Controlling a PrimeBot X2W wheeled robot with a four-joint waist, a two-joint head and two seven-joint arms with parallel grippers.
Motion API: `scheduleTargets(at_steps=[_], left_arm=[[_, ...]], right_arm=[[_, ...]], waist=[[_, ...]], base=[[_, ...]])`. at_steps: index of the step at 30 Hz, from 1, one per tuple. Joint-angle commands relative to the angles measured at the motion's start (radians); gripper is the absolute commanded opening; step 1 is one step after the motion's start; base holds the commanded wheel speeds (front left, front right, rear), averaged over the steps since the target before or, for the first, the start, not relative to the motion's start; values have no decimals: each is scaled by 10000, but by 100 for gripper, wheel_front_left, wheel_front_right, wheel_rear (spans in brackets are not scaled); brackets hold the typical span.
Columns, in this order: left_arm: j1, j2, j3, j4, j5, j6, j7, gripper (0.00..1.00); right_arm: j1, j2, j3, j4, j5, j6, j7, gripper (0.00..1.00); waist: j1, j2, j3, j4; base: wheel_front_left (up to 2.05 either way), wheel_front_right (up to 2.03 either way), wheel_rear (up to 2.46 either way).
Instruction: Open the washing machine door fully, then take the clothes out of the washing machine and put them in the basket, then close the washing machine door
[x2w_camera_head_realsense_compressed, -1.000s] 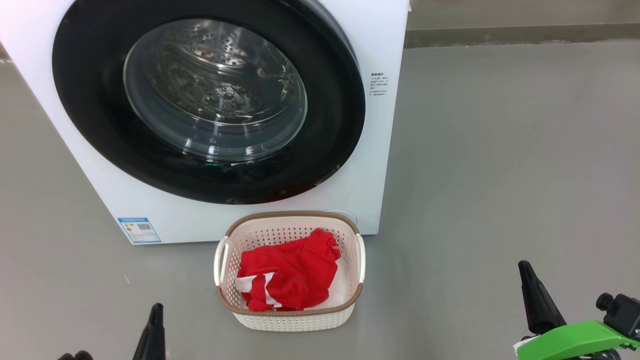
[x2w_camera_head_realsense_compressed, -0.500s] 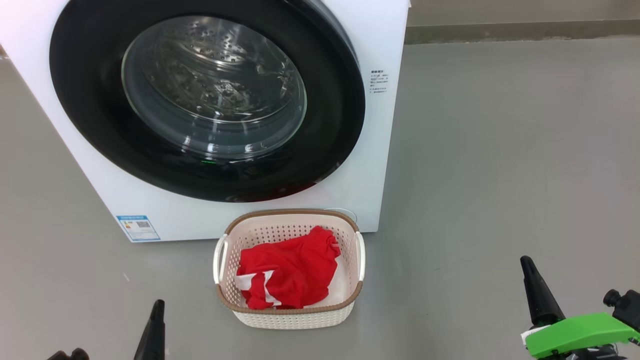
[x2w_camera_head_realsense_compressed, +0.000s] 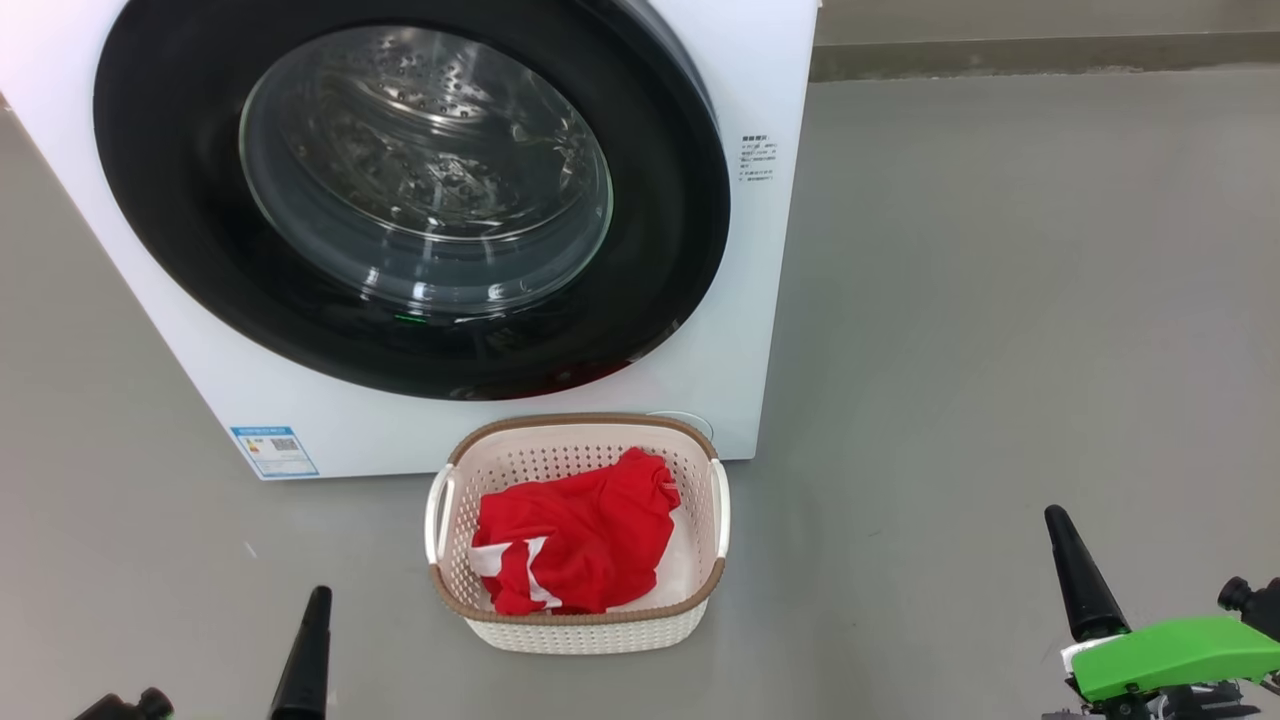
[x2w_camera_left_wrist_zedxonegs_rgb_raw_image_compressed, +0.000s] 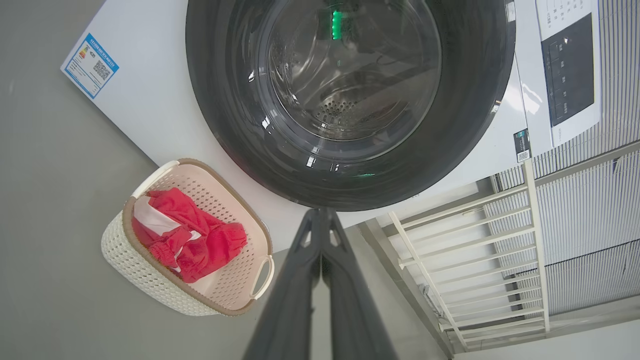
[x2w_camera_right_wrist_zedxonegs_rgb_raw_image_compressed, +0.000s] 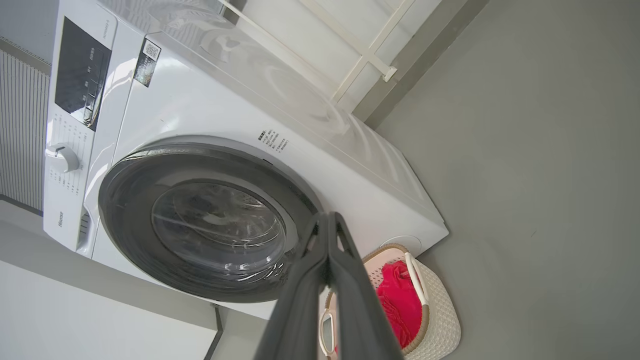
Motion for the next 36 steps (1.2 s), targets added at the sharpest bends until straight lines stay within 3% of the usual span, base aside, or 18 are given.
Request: scheduleTargets(at_steps=[1,36], left_arm=[[-453,178,279,-187,-252,-143,84,0],[-1014,241,501,230,-4083,-451,1060,0]], right_arm=[[-573,-168,97,-220,275,2,66,0],[-1093,-231,-70,28,4385,-8,1087,0]], waist=[[-1,0,6,0],[-1,0,196,-20]], base=[[0,0,0],[0,0,0]])
